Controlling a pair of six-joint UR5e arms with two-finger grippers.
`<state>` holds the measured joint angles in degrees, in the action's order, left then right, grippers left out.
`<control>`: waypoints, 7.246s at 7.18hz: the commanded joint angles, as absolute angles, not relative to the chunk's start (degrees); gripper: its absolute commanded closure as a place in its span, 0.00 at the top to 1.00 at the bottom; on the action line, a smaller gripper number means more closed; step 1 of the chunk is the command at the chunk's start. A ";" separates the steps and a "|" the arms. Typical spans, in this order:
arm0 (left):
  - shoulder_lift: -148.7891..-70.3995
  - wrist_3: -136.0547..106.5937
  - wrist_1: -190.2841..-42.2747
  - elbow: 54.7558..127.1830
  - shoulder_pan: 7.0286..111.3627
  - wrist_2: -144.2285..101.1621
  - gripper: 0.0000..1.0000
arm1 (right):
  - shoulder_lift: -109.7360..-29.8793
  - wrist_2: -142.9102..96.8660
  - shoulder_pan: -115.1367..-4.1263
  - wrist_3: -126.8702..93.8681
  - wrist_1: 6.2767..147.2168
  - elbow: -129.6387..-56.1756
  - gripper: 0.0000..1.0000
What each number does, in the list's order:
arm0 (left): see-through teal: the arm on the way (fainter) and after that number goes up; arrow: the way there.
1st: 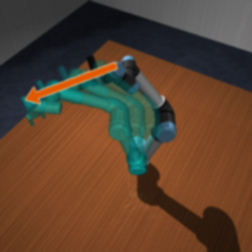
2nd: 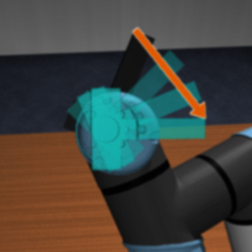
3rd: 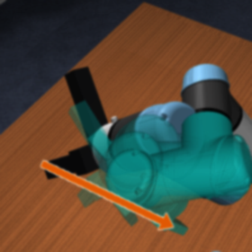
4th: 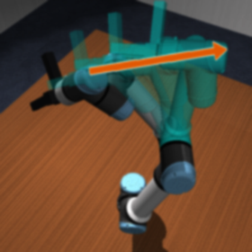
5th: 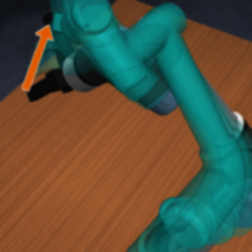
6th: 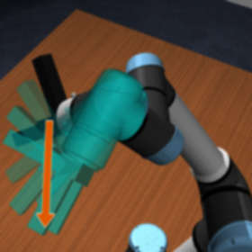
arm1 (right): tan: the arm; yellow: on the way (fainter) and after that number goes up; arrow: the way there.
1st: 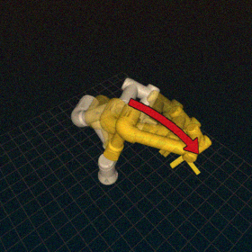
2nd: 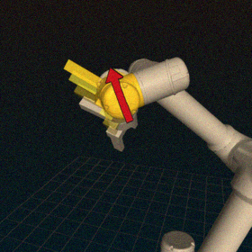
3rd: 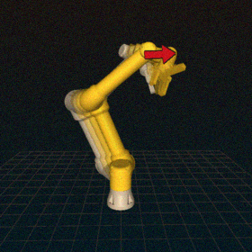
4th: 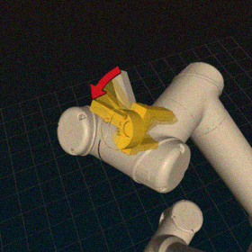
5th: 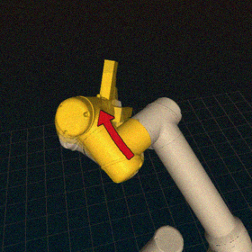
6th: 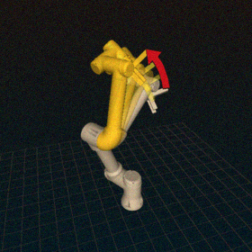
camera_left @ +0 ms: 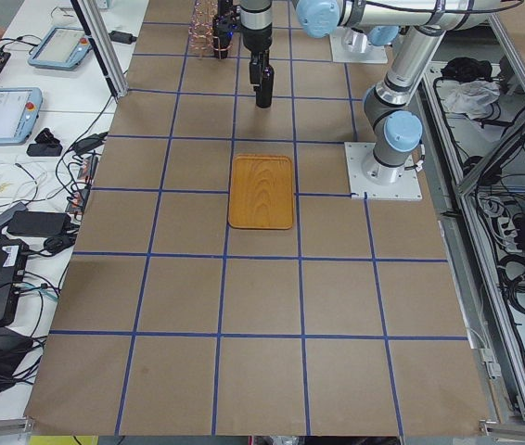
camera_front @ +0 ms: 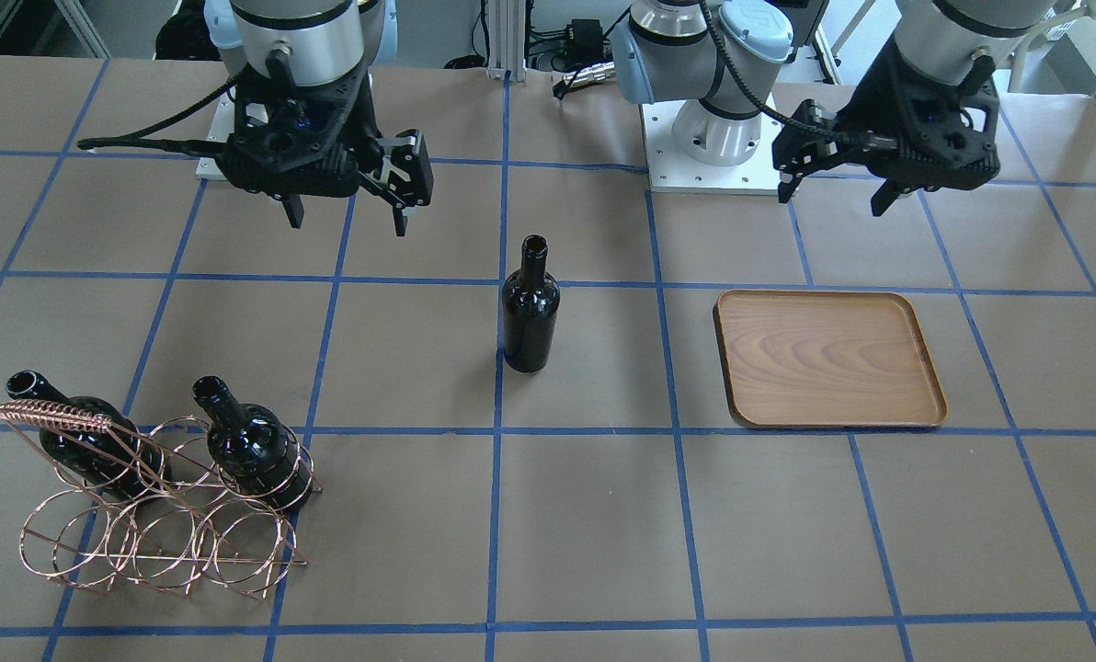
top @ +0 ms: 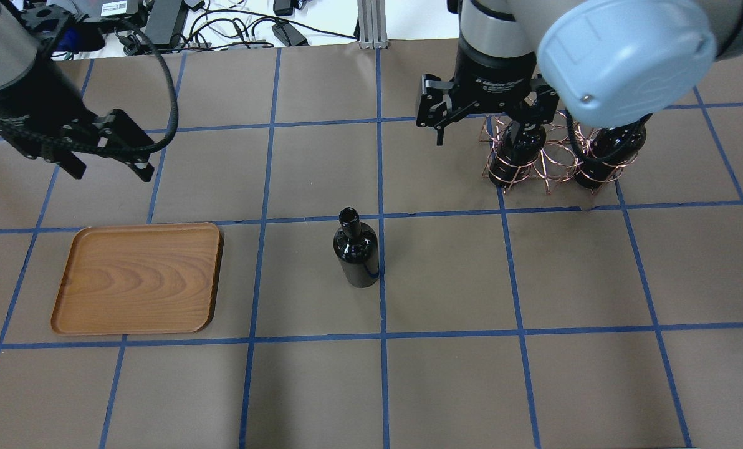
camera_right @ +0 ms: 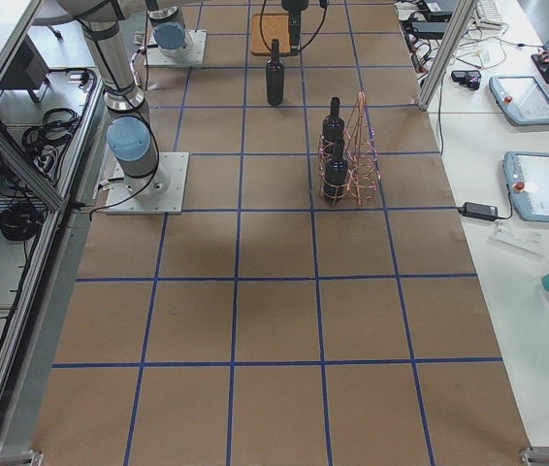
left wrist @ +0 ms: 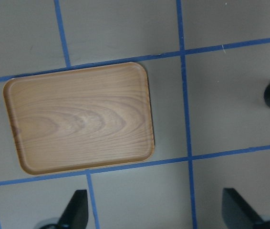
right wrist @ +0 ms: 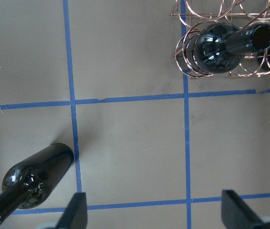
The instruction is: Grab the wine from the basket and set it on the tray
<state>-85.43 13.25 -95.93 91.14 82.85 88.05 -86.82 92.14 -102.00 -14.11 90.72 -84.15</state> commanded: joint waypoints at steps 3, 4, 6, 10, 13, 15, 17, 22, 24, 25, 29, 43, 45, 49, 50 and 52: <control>-87.53 -0.41 -89.76 92.02 101.12 86.66 1.00 | -89.56 92.11 -100.11 -8.97 93.24 -84.29 1.00; -88.06 -2.79 -87.04 94.02 105.69 86.92 1.00 | -89.47 93.24 -100.02 -6.18 91.95 -83.68 1.00; -89.99 -5.44 -80.52 96.67 109.06 86.57 1.00 | -89.30 92.99 -98.71 -5.54 90.97 -82.45 1.00; -94.82 -5.89 -75.68 98.70 112.94 86.84 1.00 | -90.35 92.55 -94.75 -3.51 89.91 -82.88 1.00; -96.59 -4.57 -75.15 98.79 112.94 87.01 0.86 | -90.44 92.37 -94.92 -3.69 89.65 -83.23 1.00; -97.03 -4.48 -75.23 98.79 112.94 87.28 0.72 | -90.44 89.66 -94.75 -4.74 89.39 -82.97 1.00; -97.64 -4.57 -75.23 98.79 112.94 87.36 0.71 | -90.35 89.74 -94.75 -5.10 87.45 -82.53 1.00; -97.82 -4.31 -75.23 98.79 112.94 87.28 0.31 | -90.44 89.74 -94.75 -5.10 87.36 -82.53 1.00; -97.82 -4.40 -75.41 98.70 112.85 86.84 0.00 | -90.44 90.00 -94.75 -5.10 87.28 -82.70 1.00; -97.65 -4.39 -75.24 98.61 112.76 86.75 0.00 | -90.44 90.09 -94.75 -5.10 87.28 -82.79 1.00; -95.80 -2.90 -75.94 97.21 106.38 87.53 0.00 | -90.97 90.00 -94.66 -5.01 87.19 -83.32 1.00; -88.95 37.71 -84.63 103.89 62.05 91.76 0.00 | -90.97 89.56 -94.75 -5.01 87.63 -83.50 1.00; -89.64 37.88 -85.34 103.71 61.96 91.76 0.00 | -90.97 89.47 -94.75 -4.92 87.80 -83.50 1.00; -90.70 37.88 -84.73 102.92 62.05 91.58 0.00 | -90.97 89.39 -94.75 -5.01 87.89 -83.50 1.00; -90.79 38.05 -84.73 102.92 62.05 91.67 0.00 | -90.97 89.38 -94.75 -5.01 87.80 -83.50 1.00; -90.79 38.06 -84.73 102.92 62.05 91.67 0.04 | -90.97 89.38 -94.75 -4.92 87.89 -83.50 1.00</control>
